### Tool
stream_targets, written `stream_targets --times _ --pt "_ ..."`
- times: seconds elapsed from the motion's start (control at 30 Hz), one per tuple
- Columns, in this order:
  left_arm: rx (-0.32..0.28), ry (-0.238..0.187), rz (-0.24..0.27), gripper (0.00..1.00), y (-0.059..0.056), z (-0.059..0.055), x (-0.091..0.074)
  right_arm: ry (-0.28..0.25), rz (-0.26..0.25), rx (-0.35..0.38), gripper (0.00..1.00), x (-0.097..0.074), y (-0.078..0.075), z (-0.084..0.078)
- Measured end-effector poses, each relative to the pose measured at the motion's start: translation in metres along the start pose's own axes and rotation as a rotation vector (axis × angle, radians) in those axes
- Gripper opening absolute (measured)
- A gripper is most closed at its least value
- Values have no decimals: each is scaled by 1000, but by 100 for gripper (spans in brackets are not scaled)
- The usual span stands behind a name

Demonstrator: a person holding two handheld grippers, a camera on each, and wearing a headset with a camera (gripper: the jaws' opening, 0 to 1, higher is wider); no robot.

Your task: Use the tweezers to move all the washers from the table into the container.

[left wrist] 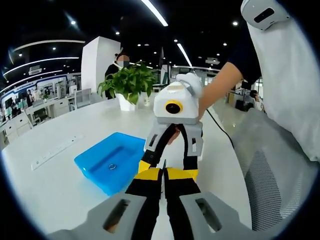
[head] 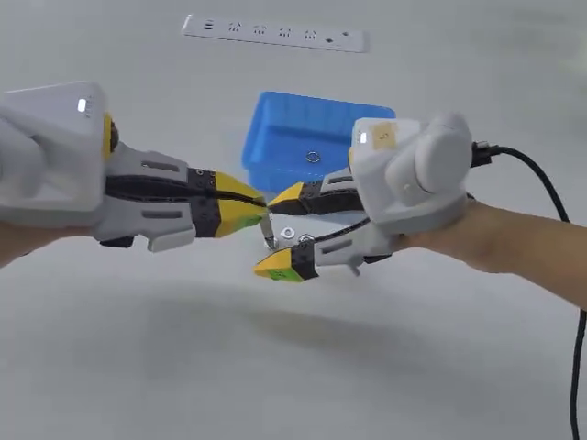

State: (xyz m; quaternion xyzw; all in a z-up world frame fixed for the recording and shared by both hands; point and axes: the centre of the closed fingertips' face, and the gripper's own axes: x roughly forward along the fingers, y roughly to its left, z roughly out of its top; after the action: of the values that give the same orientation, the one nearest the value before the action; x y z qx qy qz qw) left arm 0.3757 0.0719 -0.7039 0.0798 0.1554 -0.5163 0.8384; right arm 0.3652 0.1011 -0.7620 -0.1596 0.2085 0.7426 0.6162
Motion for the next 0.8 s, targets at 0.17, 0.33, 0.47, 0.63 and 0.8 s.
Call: stream_targets --times 0.17,0.33,0.47,0.63,0.8 --pt "6 16 -5 5 -3 -2 1 59 15 -39 33 6 -3 -10" --pt "6 26 -1 6 -3 -4 1 72 -7 -72 19 6 -10 -12" --pt "-6 23 16 6 1 -3 1 82 -8 -108 14 5 -9 -14" --pt "-14 20 25 5 4 -2 2 99 -20 -168 11 5 -11 -14" --pt "-26 16 33 6 6 -2 3 78 -34 -193 10 5 -11 -14"
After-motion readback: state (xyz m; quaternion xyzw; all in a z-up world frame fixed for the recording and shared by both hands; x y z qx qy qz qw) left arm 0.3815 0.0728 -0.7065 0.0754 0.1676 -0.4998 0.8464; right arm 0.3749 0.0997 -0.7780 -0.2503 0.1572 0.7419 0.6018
